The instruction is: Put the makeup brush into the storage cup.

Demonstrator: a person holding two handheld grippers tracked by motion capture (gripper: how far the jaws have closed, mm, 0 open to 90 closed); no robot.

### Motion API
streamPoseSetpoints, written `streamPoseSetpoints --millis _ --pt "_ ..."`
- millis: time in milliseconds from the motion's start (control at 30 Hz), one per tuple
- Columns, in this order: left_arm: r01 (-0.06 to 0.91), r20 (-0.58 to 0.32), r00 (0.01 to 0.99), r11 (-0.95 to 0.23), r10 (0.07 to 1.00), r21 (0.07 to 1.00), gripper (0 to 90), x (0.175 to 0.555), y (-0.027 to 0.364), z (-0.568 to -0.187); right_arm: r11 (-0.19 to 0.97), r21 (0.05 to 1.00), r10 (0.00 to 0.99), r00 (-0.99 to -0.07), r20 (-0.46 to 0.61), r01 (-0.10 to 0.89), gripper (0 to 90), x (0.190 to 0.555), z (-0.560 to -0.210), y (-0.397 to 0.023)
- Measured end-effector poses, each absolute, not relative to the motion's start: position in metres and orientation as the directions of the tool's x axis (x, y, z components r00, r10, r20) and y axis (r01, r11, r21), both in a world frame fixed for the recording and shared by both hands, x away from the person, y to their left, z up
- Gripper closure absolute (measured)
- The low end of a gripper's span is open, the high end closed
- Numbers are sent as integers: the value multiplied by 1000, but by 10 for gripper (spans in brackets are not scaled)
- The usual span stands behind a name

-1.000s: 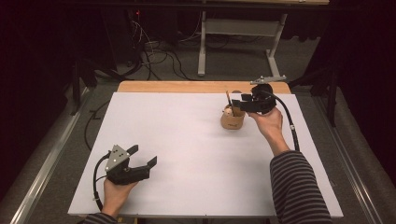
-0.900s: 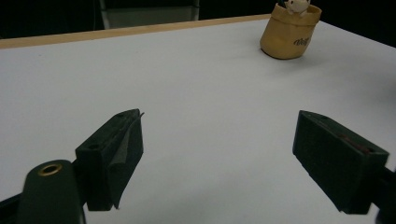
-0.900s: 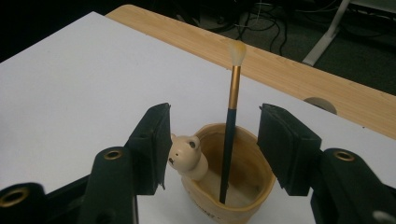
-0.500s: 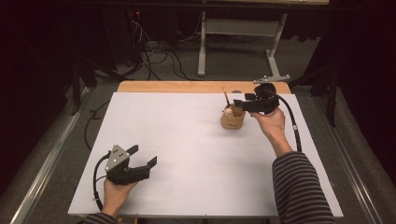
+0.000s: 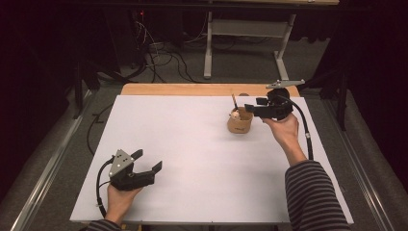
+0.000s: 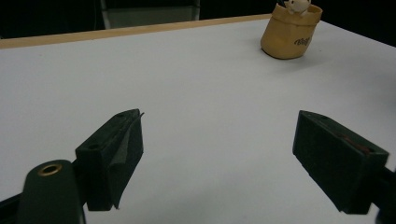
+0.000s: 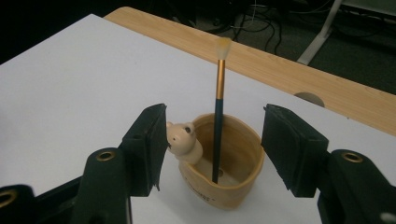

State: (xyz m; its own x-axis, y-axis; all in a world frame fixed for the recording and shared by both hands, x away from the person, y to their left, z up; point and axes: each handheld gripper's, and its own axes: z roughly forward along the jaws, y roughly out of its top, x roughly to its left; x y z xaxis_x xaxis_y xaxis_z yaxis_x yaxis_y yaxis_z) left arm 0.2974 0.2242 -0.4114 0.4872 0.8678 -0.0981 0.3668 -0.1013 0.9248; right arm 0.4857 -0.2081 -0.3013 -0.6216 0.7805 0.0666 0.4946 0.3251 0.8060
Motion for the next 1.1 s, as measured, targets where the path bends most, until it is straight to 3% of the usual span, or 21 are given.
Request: streamPoseSetpoints --millis 1100 --pt "369 -104 485 -95 869 925 168 298 225 -412 313 833 751 -656 78 457 431 460 -294 -226"
